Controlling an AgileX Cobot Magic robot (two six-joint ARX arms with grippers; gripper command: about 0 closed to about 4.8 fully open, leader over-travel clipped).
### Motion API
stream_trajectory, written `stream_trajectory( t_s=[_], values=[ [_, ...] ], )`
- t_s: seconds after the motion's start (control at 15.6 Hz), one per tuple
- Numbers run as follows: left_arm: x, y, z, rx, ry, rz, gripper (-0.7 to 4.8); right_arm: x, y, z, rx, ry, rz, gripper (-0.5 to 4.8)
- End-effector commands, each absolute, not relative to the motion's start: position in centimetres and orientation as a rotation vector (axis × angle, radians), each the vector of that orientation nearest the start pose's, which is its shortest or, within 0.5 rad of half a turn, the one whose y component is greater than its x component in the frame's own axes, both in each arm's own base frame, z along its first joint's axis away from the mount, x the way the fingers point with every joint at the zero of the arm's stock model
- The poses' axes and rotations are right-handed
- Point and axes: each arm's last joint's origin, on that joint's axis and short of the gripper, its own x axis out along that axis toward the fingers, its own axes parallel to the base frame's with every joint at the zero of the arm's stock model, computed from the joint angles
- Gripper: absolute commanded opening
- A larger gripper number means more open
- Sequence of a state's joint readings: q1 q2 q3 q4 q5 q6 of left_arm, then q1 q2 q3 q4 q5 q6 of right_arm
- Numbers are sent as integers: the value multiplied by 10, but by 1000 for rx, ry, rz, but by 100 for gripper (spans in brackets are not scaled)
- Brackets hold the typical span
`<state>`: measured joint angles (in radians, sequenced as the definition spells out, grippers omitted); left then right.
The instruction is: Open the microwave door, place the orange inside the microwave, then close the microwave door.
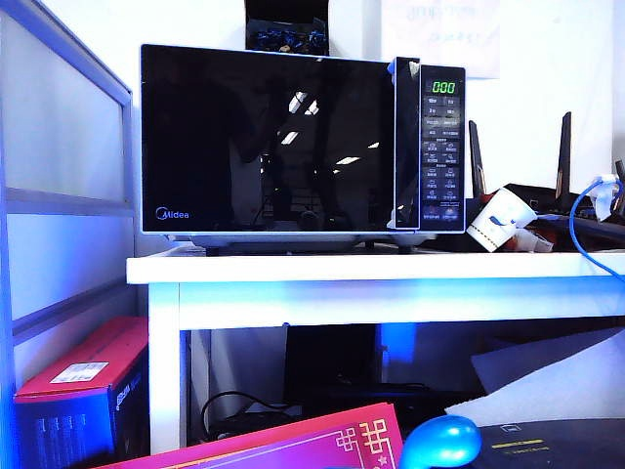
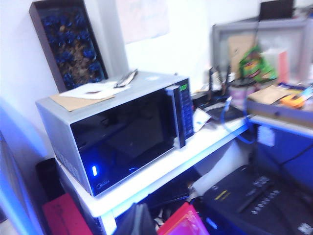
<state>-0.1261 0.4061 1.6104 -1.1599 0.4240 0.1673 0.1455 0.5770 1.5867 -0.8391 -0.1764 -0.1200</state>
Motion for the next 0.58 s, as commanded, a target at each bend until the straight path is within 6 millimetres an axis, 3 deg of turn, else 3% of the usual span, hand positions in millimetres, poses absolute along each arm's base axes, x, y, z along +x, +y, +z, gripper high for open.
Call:
stream_trajectory(
  t_s=[0.06, 0.13, 0.32, 0.45, 0.58],
  values=[
    [-57, -5, 456, 184, -145, -525, -5, -7, 4, 478, -68, -281, 313, -1],
    [-26, -9, 445, 155, -144, -526, -5, 7, 6, 454, -43, -273, 310, -1],
    [39, -16, 402, 136, -124, -495, -5, 30, 9, 403, -30, -235, 295, -1],
    [79, -21, 352, 74, -78, -500, -5, 47, 10, 358, -25, -160, 246, -1],
    [102, -23, 304, 19, -25, -502, -5, 60, 12, 317, -6, -107, 253, -1]
  ],
)
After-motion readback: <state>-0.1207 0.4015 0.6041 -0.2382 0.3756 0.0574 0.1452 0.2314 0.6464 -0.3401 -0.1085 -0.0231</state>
